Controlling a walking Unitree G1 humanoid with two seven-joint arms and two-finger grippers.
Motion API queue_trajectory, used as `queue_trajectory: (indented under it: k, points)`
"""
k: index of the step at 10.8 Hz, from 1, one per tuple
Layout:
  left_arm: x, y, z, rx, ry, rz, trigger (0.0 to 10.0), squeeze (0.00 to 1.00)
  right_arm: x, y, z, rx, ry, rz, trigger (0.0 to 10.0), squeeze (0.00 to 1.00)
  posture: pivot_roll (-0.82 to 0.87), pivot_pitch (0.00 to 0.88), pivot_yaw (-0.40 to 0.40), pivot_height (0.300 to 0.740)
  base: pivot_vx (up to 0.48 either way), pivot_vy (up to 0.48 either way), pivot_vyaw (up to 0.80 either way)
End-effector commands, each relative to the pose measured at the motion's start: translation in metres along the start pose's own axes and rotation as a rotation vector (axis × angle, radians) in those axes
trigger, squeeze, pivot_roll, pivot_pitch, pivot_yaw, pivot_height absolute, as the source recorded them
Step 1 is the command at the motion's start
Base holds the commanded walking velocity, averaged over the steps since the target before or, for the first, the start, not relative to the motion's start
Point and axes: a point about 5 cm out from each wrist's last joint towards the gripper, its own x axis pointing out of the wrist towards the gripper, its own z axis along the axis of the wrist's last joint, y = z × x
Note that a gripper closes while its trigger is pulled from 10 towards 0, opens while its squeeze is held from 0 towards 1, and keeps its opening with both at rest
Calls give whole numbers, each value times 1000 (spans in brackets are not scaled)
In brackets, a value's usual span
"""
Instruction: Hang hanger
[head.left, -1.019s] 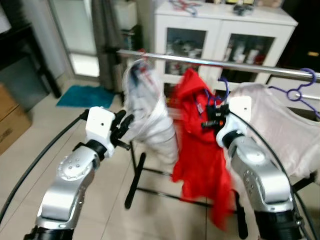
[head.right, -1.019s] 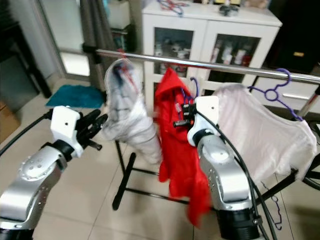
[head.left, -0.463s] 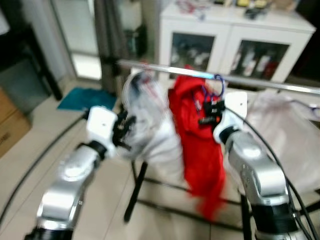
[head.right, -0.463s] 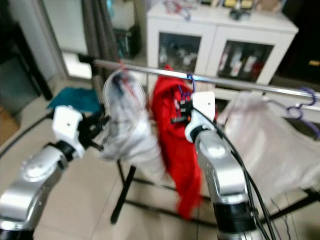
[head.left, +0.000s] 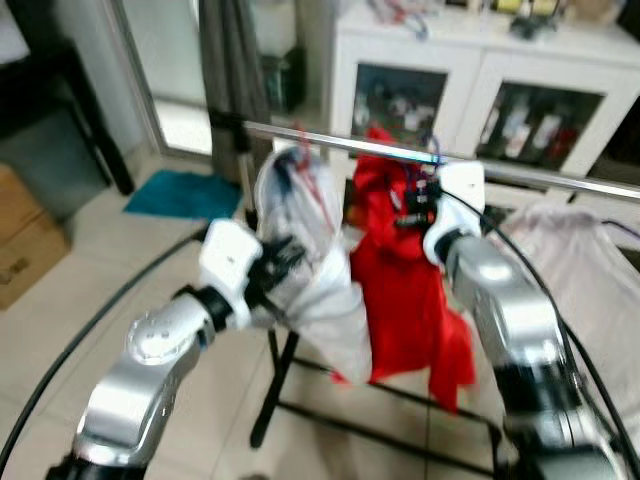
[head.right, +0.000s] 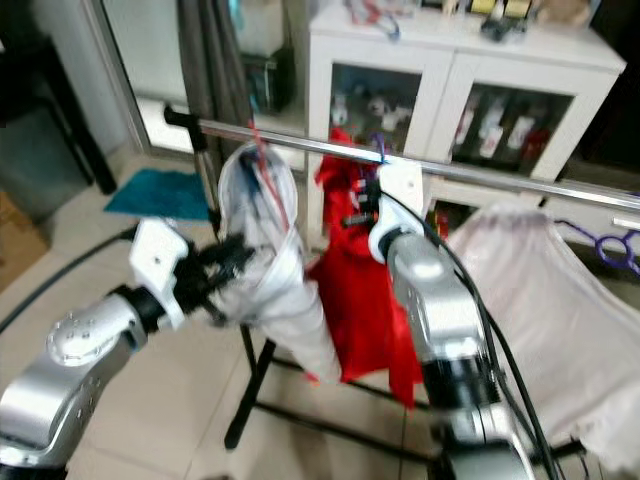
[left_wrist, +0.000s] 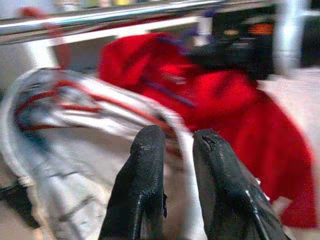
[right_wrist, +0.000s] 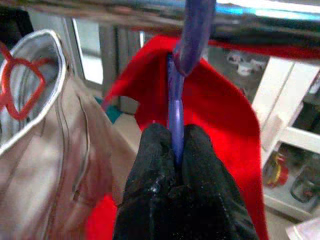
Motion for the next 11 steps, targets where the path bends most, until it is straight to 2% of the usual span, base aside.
queue_trajectory:
  k: [1,4,6,7,9,10,11]
  points:
    - [1,-6,4,12,-3,-59,10000,0,3,-6,10,-4,-19,-14,10000,0,54,0,0,740,0,0,0]
    - [-2,-18,6,2,3,-222,10000,0,20,-14,10,45,68,-29,10000,0,57,0,-5,740,0,0,0]
    - [-3,-18,6,2,11,-242,10000,0,28,-14,6,66,119,-13,10000,0,56,0,-1,740,0,0,0]
    - [-4,-18,6,9,12,-253,10000,0,29,-11,-3,63,174,11,10000,0,61,0,-1,740,0,0,0]
    - [-6,-17,7,1,8,-248,10000,0,25,-11,-8,91,188,31,10000,0,61,0,3,740,0,0,0]
    - [-5,-12,9,-1,-19,-199,10000,0,21,-13,-6,103,149,44,10000,788,58,0,5,740,0,0,0]
    - [-4,-7,11,-11,-51,-152,10000,0,13,-17,-5,124,98,59,10000,1000,55,0,9,740,0,0,0]
